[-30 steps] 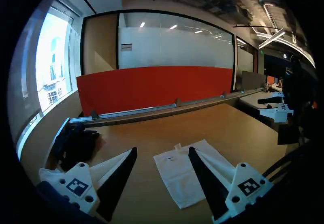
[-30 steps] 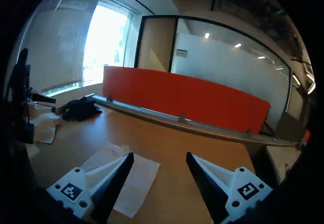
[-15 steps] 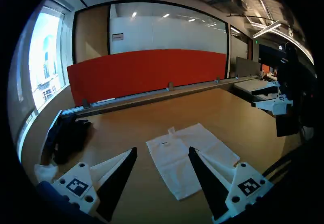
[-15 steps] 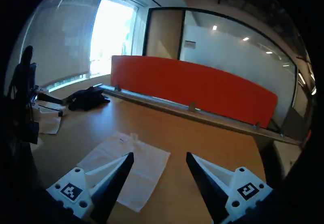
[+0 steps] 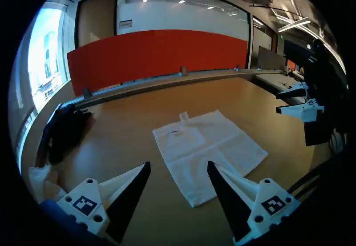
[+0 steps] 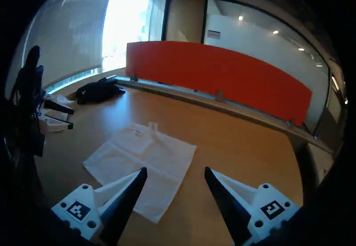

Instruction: Fold towel

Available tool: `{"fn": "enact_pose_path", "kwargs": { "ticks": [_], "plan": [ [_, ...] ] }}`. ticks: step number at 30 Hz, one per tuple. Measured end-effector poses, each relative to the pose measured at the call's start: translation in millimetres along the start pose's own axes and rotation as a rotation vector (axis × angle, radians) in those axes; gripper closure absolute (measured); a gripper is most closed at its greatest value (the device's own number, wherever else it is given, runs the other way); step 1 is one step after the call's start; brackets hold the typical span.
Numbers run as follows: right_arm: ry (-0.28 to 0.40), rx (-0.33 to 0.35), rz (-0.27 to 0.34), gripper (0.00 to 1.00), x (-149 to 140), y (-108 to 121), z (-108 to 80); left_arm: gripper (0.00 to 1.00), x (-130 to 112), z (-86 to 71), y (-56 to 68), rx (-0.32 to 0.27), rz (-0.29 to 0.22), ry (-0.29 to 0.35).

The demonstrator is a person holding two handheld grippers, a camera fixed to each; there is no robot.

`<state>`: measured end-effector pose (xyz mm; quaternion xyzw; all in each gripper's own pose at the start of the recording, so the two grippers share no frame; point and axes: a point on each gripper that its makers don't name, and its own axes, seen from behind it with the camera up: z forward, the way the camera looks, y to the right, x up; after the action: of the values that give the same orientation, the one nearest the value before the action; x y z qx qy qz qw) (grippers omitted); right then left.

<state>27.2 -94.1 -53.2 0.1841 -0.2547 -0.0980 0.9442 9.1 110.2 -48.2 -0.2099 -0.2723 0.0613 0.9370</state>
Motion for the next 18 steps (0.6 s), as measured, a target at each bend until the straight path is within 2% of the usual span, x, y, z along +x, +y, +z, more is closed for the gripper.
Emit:
{"fn": "enact_pose_path", "kwargs": {
  "ticks": [9, 18],
  "plan": [
    [-0.059, 0.024, -0.002, 0.00, -44, -8, 14.9, 0.06, -38, 24.2, 10.1, -0.026, -0.001, -0.071],
    [-0.113, 0.055, -0.002, 0.00, -84, -19, 27.4, 0.06, -71, 41.9, 19.8, -0.049, 0.011, -0.135]
  ]
}}
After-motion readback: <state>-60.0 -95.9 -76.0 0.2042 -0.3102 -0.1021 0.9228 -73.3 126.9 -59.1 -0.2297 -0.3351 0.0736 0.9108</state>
